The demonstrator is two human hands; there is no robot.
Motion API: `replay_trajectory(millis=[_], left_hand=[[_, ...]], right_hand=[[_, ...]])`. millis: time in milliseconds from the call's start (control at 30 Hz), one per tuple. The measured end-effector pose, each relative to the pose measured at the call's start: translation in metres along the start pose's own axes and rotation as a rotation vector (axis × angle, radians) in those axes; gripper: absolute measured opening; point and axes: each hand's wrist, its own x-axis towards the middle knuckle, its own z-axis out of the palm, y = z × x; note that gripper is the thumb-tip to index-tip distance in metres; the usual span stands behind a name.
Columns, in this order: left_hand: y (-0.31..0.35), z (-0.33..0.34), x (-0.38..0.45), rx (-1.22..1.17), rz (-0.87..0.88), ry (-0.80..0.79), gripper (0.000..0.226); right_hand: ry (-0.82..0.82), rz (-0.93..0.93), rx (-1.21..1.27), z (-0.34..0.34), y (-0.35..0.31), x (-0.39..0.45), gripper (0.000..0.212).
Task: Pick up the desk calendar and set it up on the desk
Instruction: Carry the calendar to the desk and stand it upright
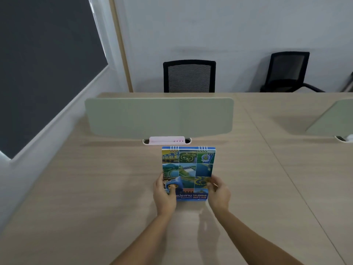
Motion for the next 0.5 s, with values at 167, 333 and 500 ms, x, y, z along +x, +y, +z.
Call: replay_trajectory(millis=[167,333,500], left_hand=[[0.001,-0.010,0.000,-0.049,-0.062,-0.059,0.060],[0.003,-0.014,-0.006,-0.049,-0.069,-0.037,0.055],[0.012,-0.020,-0.009,-0.010,-0.100,-0.037,0.048]], right_hand=[[0.024,-0.021,-0.049,-0.004,0.001,0.002,0.032],[0.054,-0.045,-0.065,-0.009,0.006,-0.003,0.029],[0.060,-0.061,-0.054,-0.018,0.002,-0.009,0.023]])
